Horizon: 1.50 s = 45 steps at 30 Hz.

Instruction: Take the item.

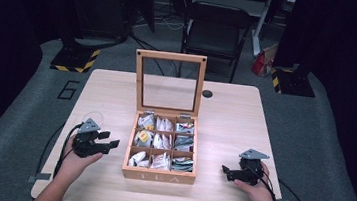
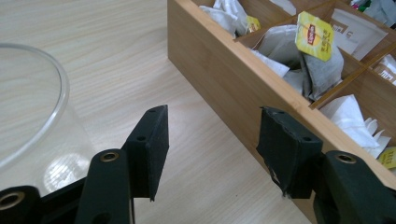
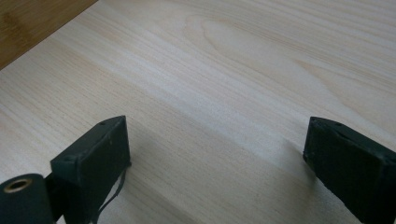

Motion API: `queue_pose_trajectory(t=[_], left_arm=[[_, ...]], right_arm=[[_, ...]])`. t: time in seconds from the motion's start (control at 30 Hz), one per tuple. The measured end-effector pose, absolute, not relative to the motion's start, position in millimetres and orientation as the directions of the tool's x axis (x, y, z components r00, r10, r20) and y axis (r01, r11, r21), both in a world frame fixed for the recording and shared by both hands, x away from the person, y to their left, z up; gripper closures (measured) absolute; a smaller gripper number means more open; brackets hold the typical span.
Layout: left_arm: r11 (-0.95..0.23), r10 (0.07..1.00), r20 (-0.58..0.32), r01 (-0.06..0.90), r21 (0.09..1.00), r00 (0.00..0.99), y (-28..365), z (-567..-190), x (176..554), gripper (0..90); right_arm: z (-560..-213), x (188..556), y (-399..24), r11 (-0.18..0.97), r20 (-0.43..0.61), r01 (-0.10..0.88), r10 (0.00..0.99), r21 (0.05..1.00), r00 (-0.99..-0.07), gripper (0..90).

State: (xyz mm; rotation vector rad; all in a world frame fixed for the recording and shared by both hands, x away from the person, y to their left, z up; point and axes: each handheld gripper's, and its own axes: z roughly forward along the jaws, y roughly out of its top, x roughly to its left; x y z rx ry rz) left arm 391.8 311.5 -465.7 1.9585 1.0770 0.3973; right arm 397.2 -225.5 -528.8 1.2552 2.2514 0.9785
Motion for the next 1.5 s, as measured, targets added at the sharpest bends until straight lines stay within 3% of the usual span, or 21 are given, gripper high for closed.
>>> queue_pose_trajectory(t=[1.5], left_arm=[[-0.377, 0.737, -0.055, 0.476, 0.795, 0.674, 272.5, -424.9, 416.2, 50.0]], right_arm=[[-528.8, 397.0, -225.4, 0.357, 0.006, 0.584, 0.850, 0.729, -0.527, 6.6]])
